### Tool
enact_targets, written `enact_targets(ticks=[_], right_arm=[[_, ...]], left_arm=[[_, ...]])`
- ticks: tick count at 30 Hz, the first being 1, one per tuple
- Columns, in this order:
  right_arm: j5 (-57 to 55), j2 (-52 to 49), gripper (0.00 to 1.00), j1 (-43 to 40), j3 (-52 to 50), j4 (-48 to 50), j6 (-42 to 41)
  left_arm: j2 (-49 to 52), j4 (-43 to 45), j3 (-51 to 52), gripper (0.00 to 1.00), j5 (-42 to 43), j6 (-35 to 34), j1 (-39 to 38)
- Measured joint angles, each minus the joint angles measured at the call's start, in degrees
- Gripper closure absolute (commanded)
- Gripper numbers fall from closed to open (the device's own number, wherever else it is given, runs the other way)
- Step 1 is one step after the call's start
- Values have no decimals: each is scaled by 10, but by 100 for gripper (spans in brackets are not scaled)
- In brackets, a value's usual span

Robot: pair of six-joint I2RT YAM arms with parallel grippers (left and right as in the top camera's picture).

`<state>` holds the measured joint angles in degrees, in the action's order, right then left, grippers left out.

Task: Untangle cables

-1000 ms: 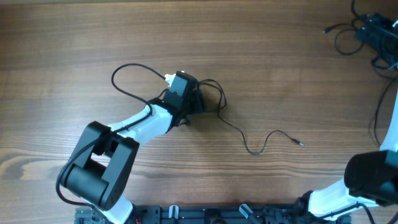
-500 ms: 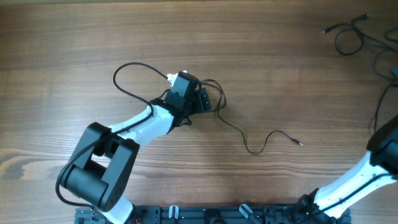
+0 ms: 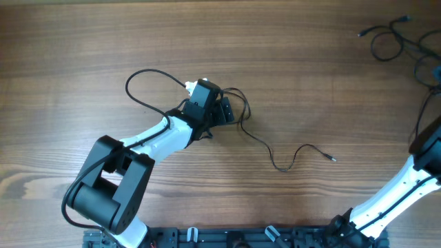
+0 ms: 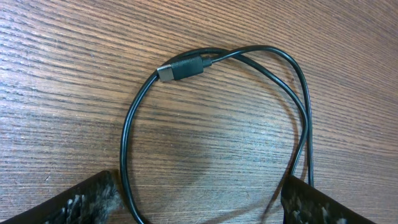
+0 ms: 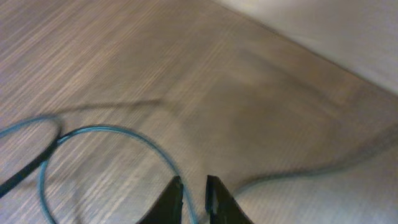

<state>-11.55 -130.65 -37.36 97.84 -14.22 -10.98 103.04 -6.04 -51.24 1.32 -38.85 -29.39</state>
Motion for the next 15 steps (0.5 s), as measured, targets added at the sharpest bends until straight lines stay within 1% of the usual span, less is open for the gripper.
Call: enact_targets(ticks=[2,4,8,15], right_arm=[[30,-5,96,8,0,14,32],[39,-6,96,19,0,26,40],[35,-15,96,36,0,28,31],[13,-48,96,26,2,-13,16]], left_arm=[[0,1,0,12,0,0,0],[0,6,2,13,-1,0,0],[0,10,4,13,-2,0,0],[0,10,4,13,-2,0,0]])
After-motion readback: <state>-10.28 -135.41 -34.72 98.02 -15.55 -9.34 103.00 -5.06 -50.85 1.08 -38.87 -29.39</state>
